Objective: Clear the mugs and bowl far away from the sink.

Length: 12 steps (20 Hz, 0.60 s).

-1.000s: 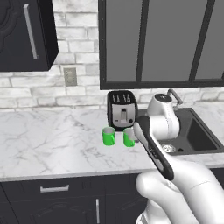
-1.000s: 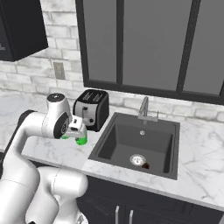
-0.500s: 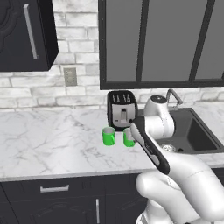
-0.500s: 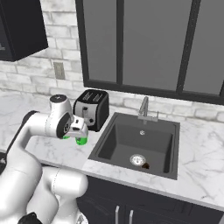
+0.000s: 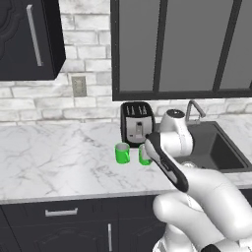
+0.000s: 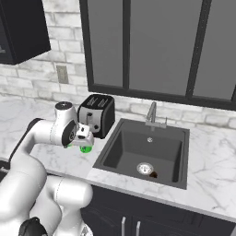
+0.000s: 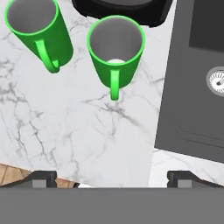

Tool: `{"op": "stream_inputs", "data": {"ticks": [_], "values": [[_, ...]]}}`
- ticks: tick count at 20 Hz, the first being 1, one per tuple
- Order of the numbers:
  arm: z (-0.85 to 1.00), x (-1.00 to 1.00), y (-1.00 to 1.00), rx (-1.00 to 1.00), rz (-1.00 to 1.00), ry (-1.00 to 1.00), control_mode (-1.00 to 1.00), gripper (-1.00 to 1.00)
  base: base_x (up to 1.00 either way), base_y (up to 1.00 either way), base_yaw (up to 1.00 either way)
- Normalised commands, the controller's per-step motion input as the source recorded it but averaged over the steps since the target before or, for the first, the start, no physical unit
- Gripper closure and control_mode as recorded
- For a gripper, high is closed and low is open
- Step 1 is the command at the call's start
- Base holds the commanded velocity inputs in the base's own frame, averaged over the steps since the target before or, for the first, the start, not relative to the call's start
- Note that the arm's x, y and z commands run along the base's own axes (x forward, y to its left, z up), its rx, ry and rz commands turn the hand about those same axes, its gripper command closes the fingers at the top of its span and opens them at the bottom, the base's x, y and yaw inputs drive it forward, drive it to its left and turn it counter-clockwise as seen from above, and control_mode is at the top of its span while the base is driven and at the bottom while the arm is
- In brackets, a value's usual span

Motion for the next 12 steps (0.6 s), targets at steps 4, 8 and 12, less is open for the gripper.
{"op": "stream_inputs", "data": {"ticks": [4, 8, 12], "values": [[-0.2, 0.13, 0.0, 0.0, 0.0, 0.01, -1.0, -1.0, 0.0, 0.0, 0.0], [-0.14, 0.16, 0.0, 0.0, 0.0, 0.0, -1.0, -1.0, 0.0, 0.0, 0.0], [-0.13, 0.21, 0.01, 0.0, 0.01, 0.0, -1.0, -1.0, 0.0, 0.0, 0.0]]}}
